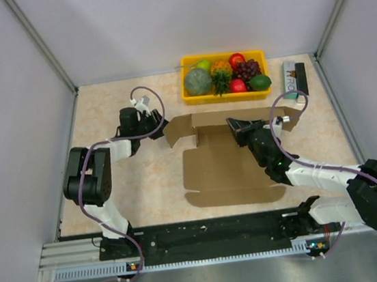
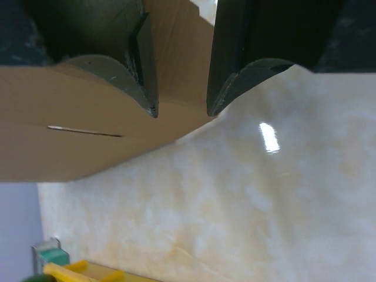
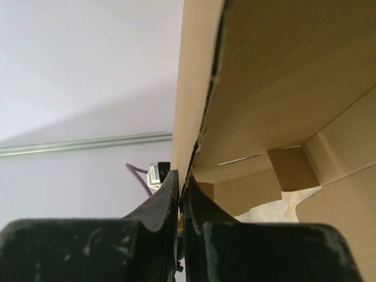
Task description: Fold the paper box
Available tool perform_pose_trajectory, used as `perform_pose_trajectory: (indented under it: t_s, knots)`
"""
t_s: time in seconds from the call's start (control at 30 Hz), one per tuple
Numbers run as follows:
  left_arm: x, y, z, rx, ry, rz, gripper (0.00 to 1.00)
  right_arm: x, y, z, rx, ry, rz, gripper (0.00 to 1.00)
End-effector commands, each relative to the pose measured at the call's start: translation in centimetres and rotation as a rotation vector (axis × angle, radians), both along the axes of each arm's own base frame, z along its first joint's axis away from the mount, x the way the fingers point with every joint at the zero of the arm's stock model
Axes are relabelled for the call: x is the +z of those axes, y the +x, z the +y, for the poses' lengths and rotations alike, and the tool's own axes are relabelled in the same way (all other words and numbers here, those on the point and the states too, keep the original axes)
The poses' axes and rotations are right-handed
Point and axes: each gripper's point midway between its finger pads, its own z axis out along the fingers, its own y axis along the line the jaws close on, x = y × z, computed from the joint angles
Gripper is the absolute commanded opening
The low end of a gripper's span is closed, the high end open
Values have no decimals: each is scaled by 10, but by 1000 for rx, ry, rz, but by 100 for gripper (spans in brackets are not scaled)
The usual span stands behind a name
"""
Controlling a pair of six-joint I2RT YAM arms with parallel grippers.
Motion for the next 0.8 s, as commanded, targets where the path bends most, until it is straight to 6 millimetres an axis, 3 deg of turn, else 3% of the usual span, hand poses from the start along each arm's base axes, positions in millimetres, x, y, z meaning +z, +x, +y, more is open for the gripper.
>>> perform_pose_trajectory:
  t_s: [0.0, 0.2, 0.4, 0.77]
  knots:
    - [48, -10, -40, -218, -100, -159, 43, -19, 1, 4, 35, -85, 58, 0]
    - [52, -38, -42, -240, -120, -166, 43, -23, 1, 4, 40, -130, 92, 0]
    - [57, -56, -46, -254, -116, -173, 44, -11, 5, 8, 51, -166, 85, 0]
    - [63, -90, -71, -332, -21, -231, 48, -9, 7, 8, 45, -163, 103, 0]
